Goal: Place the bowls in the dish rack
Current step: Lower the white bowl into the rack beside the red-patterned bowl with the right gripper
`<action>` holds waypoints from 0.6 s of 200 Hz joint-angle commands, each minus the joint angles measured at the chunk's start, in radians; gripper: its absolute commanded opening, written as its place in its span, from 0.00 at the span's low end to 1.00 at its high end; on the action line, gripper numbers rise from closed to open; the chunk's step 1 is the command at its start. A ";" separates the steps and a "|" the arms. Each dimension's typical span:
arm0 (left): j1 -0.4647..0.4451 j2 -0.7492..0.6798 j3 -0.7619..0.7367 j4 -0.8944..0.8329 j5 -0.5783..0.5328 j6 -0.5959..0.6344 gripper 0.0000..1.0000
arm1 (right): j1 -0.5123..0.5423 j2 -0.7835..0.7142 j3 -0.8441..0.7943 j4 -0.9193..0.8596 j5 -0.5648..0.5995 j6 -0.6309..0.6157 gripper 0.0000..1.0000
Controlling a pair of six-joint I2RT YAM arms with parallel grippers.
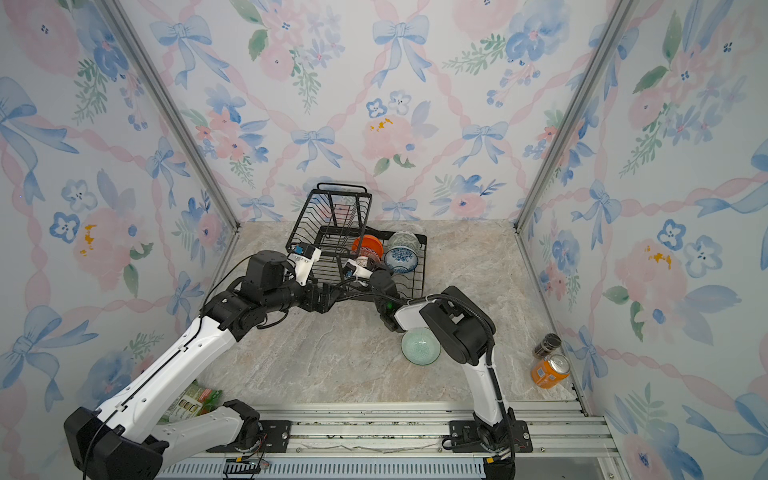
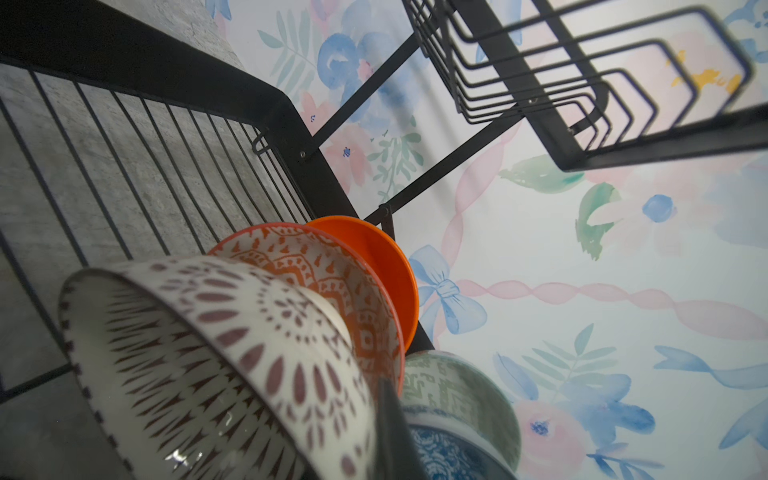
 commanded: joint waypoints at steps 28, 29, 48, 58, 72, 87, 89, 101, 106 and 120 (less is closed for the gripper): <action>0.005 -0.009 -0.023 -0.010 0.008 0.013 0.98 | 0.020 -0.014 -0.006 -0.008 -0.014 0.041 0.00; 0.005 -0.009 -0.023 -0.009 0.008 0.013 0.98 | 0.020 -0.014 -0.006 -0.009 -0.013 0.040 0.00; 0.006 -0.012 -0.028 -0.010 0.007 0.011 0.98 | 0.019 -0.016 -0.008 -0.027 0.001 0.041 0.00; 0.006 -0.014 -0.030 -0.009 0.005 0.011 0.98 | 0.019 -0.023 -0.010 -0.043 0.006 0.044 0.00; 0.006 -0.014 -0.032 -0.009 0.006 0.010 0.98 | 0.017 -0.033 -0.015 -0.064 0.009 0.060 0.00; 0.005 -0.014 -0.036 -0.008 0.009 0.007 0.98 | 0.014 -0.053 -0.019 -0.110 0.000 0.091 0.00; 0.006 -0.014 -0.037 -0.008 0.008 0.007 0.98 | 0.014 -0.056 -0.021 -0.116 -0.002 0.097 0.00; 0.006 -0.015 -0.039 -0.008 0.009 0.007 0.98 | 0.010 -0.073 -0.024 -0.150 -0.019 0.123 0.00; 0.006 -0.015 -0.040 -0.008 0.009 0.005 0.98 | 0.007 -0.081 -0.024 -0.161 -0.028 0.131 0.00; 0.006 -0.015 -0.043 -0.009 0.007 0.004 0.98 | 0.004 -0.096 -0.027 -0.189 -0.049 0.147 0.02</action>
